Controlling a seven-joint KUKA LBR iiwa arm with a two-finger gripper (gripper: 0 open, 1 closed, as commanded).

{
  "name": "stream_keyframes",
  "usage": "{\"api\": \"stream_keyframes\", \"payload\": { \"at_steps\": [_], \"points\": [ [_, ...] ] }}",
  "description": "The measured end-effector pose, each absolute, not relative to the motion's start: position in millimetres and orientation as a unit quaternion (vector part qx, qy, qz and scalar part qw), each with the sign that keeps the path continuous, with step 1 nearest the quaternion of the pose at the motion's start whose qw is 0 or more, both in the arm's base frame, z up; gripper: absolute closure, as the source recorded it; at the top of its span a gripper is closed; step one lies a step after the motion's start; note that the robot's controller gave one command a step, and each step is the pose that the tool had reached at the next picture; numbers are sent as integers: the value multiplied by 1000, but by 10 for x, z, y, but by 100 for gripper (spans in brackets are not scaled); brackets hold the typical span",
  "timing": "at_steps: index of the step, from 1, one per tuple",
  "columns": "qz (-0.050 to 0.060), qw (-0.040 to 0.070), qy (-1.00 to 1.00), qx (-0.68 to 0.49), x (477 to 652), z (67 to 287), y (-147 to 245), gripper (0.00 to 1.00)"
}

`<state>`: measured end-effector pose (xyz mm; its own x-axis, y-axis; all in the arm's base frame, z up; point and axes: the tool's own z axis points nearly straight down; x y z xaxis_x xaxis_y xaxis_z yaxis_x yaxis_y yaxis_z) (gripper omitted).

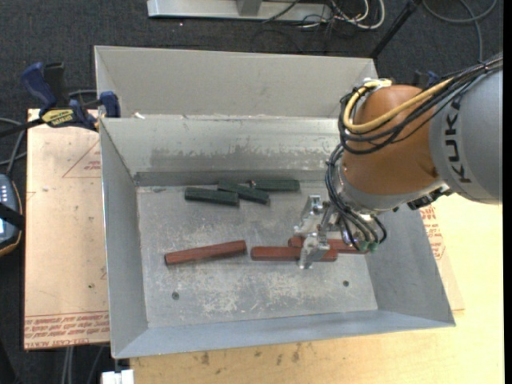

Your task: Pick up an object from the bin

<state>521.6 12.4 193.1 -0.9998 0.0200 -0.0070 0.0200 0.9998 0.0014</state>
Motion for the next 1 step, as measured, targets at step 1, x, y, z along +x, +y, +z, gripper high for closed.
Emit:
{"api": "stream_keyframes", "payload": {
  "at_steps": [1],
  "points": [
    [1,-1,1000,13,5185,2149,100,100]
  ]
}}
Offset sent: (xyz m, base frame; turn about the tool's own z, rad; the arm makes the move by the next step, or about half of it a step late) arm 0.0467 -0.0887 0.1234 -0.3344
